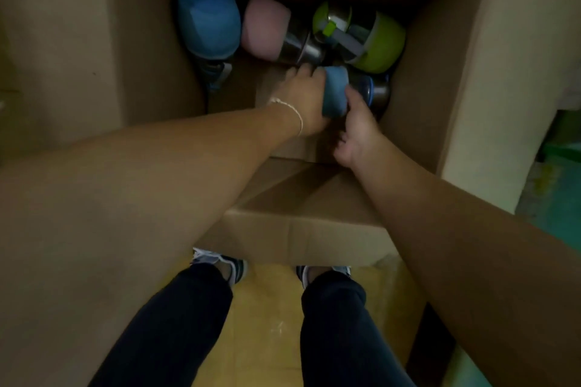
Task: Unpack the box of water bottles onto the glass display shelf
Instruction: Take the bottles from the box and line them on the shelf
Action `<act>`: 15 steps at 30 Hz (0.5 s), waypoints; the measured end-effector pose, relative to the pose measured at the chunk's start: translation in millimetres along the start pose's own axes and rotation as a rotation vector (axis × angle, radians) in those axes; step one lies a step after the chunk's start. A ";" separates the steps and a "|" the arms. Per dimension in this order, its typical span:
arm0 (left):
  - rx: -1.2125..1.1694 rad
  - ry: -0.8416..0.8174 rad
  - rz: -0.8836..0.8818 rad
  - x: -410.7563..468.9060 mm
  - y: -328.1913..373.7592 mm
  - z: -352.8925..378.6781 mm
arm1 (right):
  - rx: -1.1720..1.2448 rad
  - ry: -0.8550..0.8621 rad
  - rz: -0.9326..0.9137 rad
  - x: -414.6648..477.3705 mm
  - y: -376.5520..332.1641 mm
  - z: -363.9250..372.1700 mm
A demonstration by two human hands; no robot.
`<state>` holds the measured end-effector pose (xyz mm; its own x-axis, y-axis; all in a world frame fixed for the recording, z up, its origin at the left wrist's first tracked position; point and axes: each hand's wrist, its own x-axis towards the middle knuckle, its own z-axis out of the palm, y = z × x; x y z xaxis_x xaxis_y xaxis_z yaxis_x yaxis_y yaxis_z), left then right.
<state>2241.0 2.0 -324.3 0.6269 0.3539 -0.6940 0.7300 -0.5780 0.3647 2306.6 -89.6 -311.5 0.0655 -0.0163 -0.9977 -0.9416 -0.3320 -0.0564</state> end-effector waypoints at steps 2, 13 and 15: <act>0.030 0.017 0.028 8.2 0.7 9.2 | 0.095 -0.026 -0.001 16.6 -2.3 1.5; 0.167 0.090 -0.039 16.8 7.6 30.6 | 0.099 0.060 -0.013 63.1 -4.8 -0.3; 0.144 0.058 -0.059 4.9 10.5 30.7 | 0.096 0.094 -0.014 57.8 4.7 -5.4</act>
<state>2243.5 -24.9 -342.9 0.6022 0.4300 -0.6727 0.7219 -0.6532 0.2287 2307.8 -97.1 -369.2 0.1050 -0.1020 -0.9892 -0.9673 -0.2414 -0.0778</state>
